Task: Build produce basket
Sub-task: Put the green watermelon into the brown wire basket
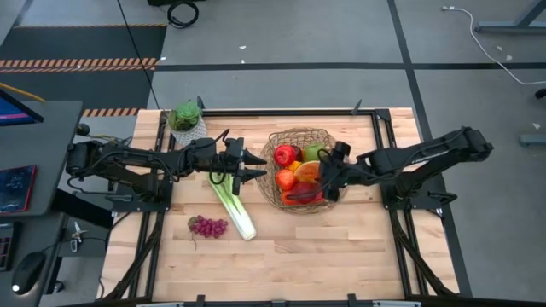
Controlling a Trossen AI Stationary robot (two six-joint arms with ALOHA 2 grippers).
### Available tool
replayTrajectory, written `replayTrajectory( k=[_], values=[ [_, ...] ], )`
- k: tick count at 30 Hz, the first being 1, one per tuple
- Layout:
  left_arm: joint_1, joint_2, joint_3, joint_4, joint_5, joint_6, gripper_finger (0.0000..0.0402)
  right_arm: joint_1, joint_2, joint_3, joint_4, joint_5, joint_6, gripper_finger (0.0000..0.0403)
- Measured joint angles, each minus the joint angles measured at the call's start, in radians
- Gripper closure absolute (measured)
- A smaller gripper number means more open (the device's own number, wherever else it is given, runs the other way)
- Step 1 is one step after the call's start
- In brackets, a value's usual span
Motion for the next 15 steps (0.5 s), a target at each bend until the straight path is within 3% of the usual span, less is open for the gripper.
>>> replayTrajectory(
  k=[15],
  values=[
    [0.000, 0.000, 0.000, 0.000, 0.000, 0.001, 0.0228, -0.002, 0.158, 0.237, -0.108, 0.166, -0.274, 0.0068]
  ],
)
